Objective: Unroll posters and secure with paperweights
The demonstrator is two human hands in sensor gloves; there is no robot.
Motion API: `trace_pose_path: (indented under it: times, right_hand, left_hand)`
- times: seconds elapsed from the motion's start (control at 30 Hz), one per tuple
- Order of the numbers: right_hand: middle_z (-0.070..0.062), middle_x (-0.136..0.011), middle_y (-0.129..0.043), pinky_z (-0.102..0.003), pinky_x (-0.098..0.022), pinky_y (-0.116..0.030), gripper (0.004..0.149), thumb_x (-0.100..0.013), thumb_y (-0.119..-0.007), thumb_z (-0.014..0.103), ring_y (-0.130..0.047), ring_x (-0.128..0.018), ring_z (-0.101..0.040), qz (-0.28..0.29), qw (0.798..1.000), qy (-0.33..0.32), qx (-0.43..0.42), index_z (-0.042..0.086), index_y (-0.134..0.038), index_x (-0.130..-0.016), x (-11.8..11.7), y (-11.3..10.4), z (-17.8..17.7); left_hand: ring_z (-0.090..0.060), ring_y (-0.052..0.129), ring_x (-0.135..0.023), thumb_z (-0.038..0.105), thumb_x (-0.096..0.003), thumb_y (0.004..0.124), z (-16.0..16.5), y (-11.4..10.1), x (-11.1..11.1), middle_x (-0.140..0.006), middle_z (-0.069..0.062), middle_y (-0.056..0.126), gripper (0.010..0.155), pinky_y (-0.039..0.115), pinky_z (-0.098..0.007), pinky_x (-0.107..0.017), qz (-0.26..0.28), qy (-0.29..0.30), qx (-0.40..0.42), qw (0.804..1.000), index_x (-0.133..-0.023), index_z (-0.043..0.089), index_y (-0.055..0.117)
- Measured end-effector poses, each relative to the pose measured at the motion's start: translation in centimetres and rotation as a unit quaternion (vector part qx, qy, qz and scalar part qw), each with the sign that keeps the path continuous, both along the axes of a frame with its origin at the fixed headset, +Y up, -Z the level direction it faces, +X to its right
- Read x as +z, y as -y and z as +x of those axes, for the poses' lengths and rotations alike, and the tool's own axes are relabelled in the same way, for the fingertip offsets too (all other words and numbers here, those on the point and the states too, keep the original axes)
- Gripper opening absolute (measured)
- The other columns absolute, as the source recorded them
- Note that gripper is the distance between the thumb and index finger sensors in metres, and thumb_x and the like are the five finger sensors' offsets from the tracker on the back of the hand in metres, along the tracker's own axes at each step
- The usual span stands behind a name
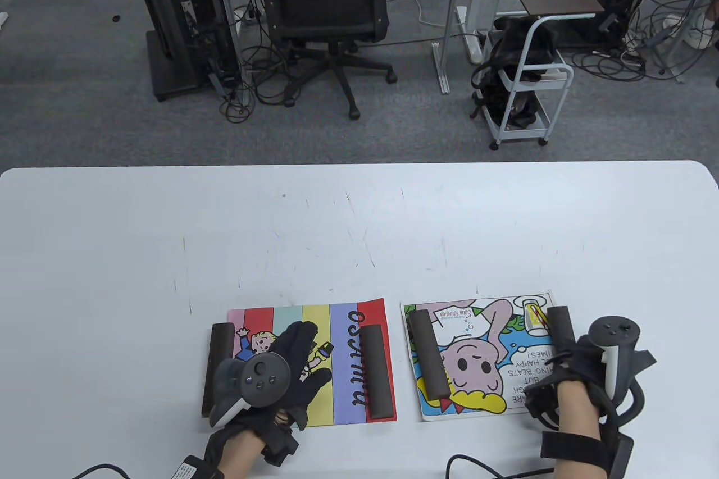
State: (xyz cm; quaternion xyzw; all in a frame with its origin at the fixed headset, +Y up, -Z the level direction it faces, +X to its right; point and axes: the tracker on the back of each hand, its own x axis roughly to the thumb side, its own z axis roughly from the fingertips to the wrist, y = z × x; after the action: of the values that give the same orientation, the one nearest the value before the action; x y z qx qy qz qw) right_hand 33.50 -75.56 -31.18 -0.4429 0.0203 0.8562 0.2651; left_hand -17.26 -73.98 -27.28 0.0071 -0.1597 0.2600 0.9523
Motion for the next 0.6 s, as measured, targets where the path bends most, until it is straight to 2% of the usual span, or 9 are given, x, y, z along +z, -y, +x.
trace_pose_path:
  times: [0.1,0.2,0.33,0.43,0.6]
  right_hand:
    - [-0.020,-0.106,-0.052,-0.058,-0.066,-0.055,0.064,-0.045,-0.072,0.046,-0.056,-0.091,-0.049,0.027,0.999,-0.043,0.015,0.021,-0.055,-0.100,-0.4,-1.6,-1.5]
    - [-0.018,-0.108,-0.049,-0.060,-0.069,-0.051,0.069,-0.044,-0.073,0.052,-0.052,-0.095,-0.050,0.081,0.990,-0.116,0.023,0.022,-0.049,-0.102,-0.8,-4.1,-3.9]
    - [-0.017,-0.109,-0.048,-0.061,-0.070,-0.050,0.073,-0.044,-0.073,0.055,-0.049,-0.096,-0.050,0.161,0.963,-0.217,0.024,0.021,-0.047,-0.103,-0.8,-7.2,-7.7]
    - [-0.017,-0.110,-0.048,-0.063,-0.070,-0.047,0.073,-0.044,-0.072,0.056,-0.047,-0.097,-0.050,0.206,0.936,-0.285,0.015,0.021,-0.046,-0.103,-0.4,-8.7,-10.6]
    - [-0.017,-0.111,-0.047,-0.063,-0.071,-0.044,0.075,-0.044,-0.073,0.057,-0.044,-0.099,-0.050,0.242,0.895,-0.375,-0.024,0.022,-0.045,-0.104,0.7,-8.8,-14.9]
  left_hand:
    - [-0.044,0.059,-0.102,0.053,-0.0434,0.071,-0.2,0.0,0.0,-0.111,-0.015,0.047,0.077,0.062,-0.058,-0.068,-0.003,-0.002,0.015,1.000,-0.107,0.019,0.044]
    - [-0.045,0.058,-0.102,0.055,-0.0431,0.071,-0.4,0.0,0.0,-0.112,-0.014,0.045,0.078,0.061,-0.058,-0.068,-0.008,-0.001,0.032,0.999,-0.107,0.019,0.043]
    - [-0.046,0.056,-0.103,0.057,-0.0427,0.070,-0.7,-0.1,0.0,-0.112,-0.015,0.044,0.080,0.060,-0.059,-0.069,-0.011,-0.001,0.050,0.999,-0.108,0.019,0.042]
    - [-0.047,0.056,-0.103,0.059,-0.0424,0.069,-0.9,-0.2,-0.1,-0.112,-0.016,0.043,0.081,0.060,-0.060,-0.069,-0.013,-0.002,0.063,0.998,-0.108,0.019,0.043]
    - [-0.047,0.055,-0.103,0.060,-0.0422,0.068,-1.2,-0.1,-0.1,-0.113,-0.016,0.043,0.082,0.059,-0.060,-0.069,-0.019,-0.003,0.077,0.997,-0.108,0.019,0.042]
